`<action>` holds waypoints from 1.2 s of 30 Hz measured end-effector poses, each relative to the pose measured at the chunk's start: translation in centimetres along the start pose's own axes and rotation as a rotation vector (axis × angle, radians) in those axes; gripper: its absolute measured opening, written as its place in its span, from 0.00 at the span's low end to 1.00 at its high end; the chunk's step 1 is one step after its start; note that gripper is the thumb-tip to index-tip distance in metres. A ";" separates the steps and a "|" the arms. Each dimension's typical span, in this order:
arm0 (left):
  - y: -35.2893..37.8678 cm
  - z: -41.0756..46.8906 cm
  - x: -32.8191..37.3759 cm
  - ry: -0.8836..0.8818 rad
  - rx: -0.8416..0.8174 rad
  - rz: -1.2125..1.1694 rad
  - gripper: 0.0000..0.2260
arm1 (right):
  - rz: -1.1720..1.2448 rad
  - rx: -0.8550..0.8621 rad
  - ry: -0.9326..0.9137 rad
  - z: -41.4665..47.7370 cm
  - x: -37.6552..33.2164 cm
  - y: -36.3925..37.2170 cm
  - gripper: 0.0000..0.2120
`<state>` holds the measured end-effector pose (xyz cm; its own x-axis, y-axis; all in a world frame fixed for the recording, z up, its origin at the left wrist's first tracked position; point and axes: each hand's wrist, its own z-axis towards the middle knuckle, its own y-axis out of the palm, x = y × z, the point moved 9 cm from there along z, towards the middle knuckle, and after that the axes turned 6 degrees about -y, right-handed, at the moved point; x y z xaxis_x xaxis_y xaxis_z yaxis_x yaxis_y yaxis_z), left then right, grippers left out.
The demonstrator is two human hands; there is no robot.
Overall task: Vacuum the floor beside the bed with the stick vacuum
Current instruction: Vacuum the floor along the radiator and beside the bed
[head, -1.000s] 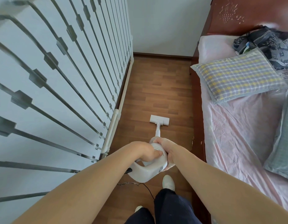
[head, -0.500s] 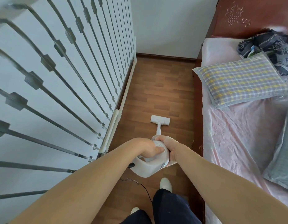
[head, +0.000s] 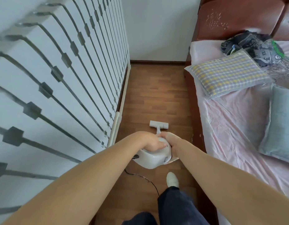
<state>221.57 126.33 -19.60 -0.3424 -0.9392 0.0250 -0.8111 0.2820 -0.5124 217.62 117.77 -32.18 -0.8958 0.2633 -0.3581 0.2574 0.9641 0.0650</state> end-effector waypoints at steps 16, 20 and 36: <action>9.2 -4.6 -4.3 -0.022 -0.101 0.047 0.28 | 0.052 -0.013 0.072 -3.6 9.8 5.5 0.15; 9.9 -5.6 -3.7 -0.023 -0.102 0.066 0.28 | 0.025 -0.020 0.073 -3.6 10.8 5.1 0.16; 21.3 -14.0 0.6 -0.089 -0.052 0.023 0.29 | 0.011 -0.063 -0.011 -9.5 22.6 2.4 0.14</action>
<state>197.44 134.54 -18.52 -0.3198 -0.9453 -0.0637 -0.8276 0.3114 -0.4670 194.57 126.38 -31.30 -0.8888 0.2738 -0.3675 0.2437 0.9615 0.1270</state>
